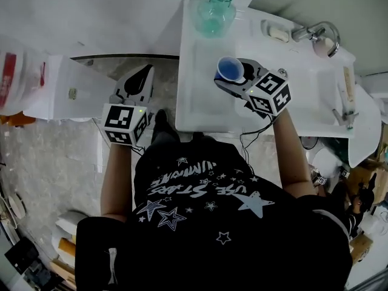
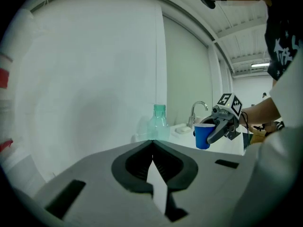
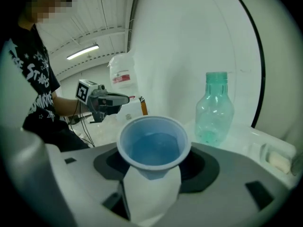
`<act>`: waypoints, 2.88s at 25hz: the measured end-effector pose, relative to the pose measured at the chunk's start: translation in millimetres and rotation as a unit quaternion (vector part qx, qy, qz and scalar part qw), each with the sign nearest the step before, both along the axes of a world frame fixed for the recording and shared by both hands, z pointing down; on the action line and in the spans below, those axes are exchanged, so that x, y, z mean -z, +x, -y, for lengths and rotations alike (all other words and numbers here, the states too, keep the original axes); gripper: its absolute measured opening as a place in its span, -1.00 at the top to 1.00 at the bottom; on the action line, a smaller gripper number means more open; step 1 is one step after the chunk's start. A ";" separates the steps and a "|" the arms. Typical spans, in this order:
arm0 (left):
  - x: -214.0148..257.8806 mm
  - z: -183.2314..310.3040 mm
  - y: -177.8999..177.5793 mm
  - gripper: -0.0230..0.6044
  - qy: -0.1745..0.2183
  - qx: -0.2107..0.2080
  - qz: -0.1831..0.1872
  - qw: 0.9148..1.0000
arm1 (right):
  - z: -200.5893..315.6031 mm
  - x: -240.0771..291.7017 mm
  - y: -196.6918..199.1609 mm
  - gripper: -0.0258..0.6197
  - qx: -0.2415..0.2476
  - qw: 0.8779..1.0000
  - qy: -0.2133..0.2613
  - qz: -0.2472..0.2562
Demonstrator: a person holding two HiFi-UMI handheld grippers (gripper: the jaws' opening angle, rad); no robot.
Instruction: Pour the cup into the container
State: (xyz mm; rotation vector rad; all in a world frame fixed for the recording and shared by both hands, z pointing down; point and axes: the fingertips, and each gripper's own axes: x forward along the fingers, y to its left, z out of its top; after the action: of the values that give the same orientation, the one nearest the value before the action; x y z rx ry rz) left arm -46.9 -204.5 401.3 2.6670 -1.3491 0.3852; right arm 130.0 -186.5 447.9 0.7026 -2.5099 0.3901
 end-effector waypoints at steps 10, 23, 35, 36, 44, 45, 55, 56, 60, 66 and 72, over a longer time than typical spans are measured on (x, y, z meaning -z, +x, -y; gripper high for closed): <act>24.7 78.2 23.7 0.90 0.016 -0.083 -0.021 0.996 | 52.3 33.2 26.0 0.04 -0.083 0.996 0.017 -0.019; 50.4 151.9 62.4 0.90 0.031 -0.148 -0.037 0.988 | 121.6 75.6 71.6 0.04 -0.160 0.983 0.047 -0.075; 62.7 188.8 80.0 0.90 0.034 -0.160 -0.051 0.985 | 178.2 101.6 92.8 0.04 -0.160 0.975 0.070 -0.137; 63.6 190.8 80.5 0.90 0.035 -0.160 -0.051 0.985 | 182.9 104.8 93.6 0.04 -0.160 0.974 0.073 -0.140; 63.0 199.9 85.0 0.90 0.030 -0.158 -0.050 0.986 | 212.1 106.6 102.9 0.04 -0.148 0.963 0.075 -0.211; 62.0 200.7 85.0 0.90 0.028 -0.158 -0.050 0.986 | 214.8 105.7 103.2 0.04 -0.144 0.961 0.077 -0.222; 50.5 206.3 79.3 0.90 0.017 -0.152 -0.056 0.987 | 225.0 95.3 94.3 0.04 -0.093 0.940 0.088 -0.316; 48.5 206.3 78.8 0.89 0.016 -0.152 -0.057 0.987 | 224.7 95.0 93.0 0.04 -0.089 0.939 0.089 -0.321; 44.2 207.8 77.8 0.90 0.012 -0.152 -0.061 0.987 | 225.5 94.8 87.5 0.04 -0.075 0.936 0.093 -0.332; 45.6 210.8 78.0 0.90 0.014 -0.153 -0.066 0.986 | 228.7 94.0 84.3 0.04 -0.058 0.920 0.104 -0.374; 43.5 210.3 77.9 0.90 0.011 -0.150 -0.072 0.986 | 230.7 100.0 84.0 0.05 -0.042 0.897 0.125 -0.422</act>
State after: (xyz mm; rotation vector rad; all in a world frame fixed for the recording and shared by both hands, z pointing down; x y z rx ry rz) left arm 31.0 -414.8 357.7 2.8577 -0.9194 0.2026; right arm 214.0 -417.2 347.8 0.8475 -1.7057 -0.1984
